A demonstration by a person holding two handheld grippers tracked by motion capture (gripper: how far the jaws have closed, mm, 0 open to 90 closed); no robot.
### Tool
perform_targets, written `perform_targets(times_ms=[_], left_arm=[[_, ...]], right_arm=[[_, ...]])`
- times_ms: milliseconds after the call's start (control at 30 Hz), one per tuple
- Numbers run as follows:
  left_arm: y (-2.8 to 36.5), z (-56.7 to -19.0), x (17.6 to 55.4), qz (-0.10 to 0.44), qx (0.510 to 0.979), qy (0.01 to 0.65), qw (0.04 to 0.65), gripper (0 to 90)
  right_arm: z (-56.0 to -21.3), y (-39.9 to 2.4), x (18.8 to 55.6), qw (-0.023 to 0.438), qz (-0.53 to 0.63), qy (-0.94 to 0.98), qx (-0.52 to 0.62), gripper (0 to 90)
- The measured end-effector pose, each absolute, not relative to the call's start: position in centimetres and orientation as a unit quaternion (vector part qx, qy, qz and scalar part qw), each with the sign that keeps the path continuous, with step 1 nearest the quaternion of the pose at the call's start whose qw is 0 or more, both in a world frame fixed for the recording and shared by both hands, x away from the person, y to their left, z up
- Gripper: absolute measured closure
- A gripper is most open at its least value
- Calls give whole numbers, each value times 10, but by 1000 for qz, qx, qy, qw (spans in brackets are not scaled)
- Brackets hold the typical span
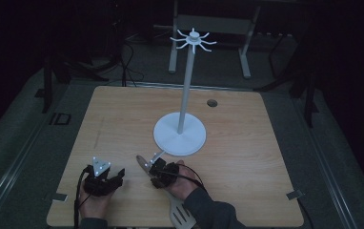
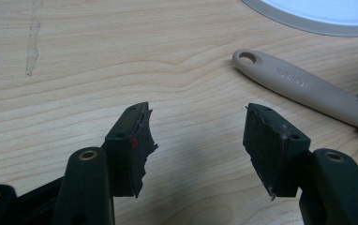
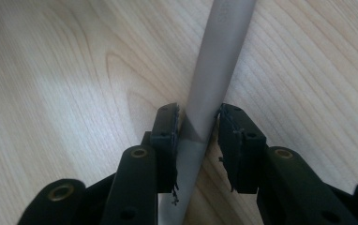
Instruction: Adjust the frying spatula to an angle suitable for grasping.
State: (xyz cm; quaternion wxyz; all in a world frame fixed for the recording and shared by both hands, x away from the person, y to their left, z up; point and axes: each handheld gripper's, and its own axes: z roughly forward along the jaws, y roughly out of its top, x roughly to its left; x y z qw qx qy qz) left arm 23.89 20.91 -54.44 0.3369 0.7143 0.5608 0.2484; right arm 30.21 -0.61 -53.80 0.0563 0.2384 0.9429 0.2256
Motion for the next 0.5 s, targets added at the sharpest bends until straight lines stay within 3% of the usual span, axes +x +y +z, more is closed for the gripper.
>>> perform_targets(times_ms=[500], left_arm=[[209, -545, 239, 247, 715, 562, 335, 418]], right_arm=[[-533, -18, 307, 44, 178, 962, 201, 733]])
